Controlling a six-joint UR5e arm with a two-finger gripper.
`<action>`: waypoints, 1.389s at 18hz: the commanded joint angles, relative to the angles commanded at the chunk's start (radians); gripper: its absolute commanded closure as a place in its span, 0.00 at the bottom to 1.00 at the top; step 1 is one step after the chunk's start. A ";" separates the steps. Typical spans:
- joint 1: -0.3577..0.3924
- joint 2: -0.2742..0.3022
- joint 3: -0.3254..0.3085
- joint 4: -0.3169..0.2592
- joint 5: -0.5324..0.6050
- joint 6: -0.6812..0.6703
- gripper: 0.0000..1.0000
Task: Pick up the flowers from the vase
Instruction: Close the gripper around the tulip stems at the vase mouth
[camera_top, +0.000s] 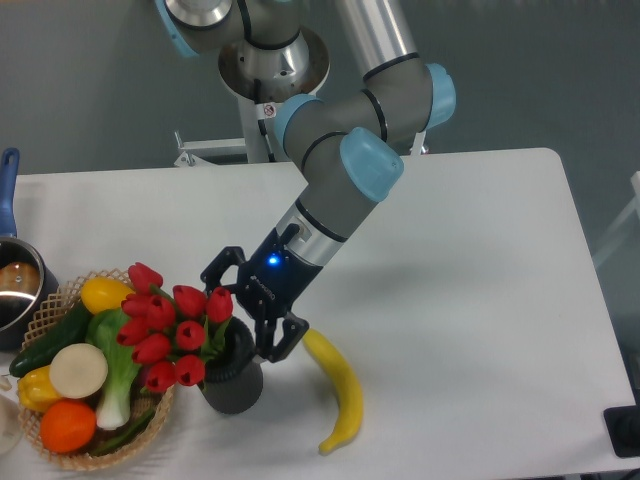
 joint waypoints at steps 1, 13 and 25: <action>0.000 0.003 -0.005 0.000 0.003 0.001 0.92; 0.003 0.090 -0.080 -0.003 0.006 -0.026 1.00; 0.017 0.159 -0.035 0.000 -0.026 -0.170 1.00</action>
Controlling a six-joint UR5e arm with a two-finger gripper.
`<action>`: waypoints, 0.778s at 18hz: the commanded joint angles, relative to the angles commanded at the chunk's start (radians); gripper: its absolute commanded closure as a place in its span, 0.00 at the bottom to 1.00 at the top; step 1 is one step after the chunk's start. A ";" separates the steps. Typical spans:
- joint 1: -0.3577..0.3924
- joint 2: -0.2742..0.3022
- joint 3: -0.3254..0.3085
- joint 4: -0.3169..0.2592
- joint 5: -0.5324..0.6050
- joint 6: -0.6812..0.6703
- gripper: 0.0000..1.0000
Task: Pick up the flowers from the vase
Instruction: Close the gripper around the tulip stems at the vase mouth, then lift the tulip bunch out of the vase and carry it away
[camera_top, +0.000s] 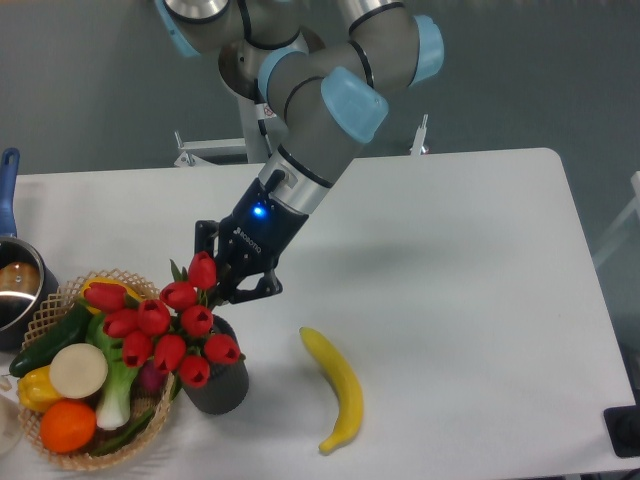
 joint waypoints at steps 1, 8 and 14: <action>0.003 0.003 0.011 0.000 -0.009 -0.015 1.00; 0.012 0.011 0.115 0.000 -0.046 -0.144 1.00; 0.043 0.029 0.179 -0.005 -0.071 -0.224 1.00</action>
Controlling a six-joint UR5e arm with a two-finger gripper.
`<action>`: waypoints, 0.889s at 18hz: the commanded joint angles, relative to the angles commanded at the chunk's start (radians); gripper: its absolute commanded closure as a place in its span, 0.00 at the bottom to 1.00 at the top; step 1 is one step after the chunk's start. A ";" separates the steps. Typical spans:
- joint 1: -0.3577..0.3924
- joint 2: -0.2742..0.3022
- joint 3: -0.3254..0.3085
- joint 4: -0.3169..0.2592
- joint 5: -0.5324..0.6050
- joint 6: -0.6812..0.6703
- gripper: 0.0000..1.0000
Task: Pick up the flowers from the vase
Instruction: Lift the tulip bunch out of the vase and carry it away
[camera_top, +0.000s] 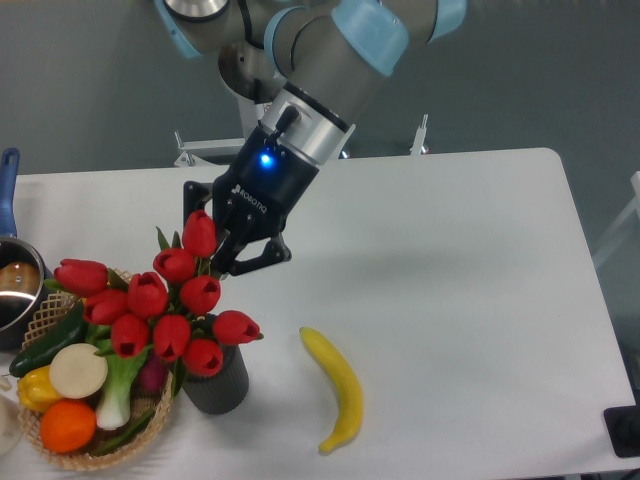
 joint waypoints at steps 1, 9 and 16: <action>0.021 0.009 0.011 -0.005 -0.015 -0.018 1.00; 0.159 0.051 0.023 -0.003 -0.042 0.041 1.00; 0.299 0.055 -0.018 -0.012 0.153 0.251 1.00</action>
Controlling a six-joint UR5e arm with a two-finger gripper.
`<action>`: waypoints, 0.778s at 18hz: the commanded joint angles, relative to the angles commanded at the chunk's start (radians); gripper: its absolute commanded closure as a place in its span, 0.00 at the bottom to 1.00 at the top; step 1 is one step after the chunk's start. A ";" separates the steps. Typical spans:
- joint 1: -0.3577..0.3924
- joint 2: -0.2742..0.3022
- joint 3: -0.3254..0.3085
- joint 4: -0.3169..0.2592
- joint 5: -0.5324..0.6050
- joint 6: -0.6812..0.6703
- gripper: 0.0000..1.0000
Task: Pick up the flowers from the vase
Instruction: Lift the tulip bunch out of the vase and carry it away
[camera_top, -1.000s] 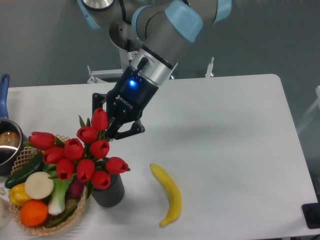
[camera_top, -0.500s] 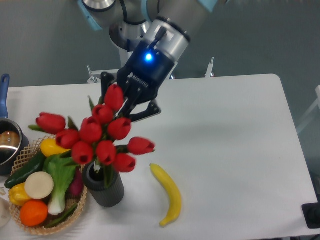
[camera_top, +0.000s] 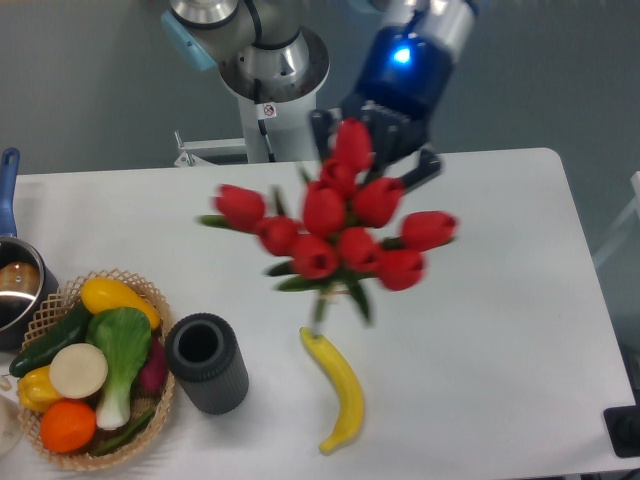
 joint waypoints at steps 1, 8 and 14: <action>0.023 -0.002 -0.026 0.000 0.022 0.049 1.00; 0.128 -0.006 -0.212 -0.011 0.256 0.238 1.00; 0.114 -0.031 -0.201 -0.084 0.428 0.237 1.00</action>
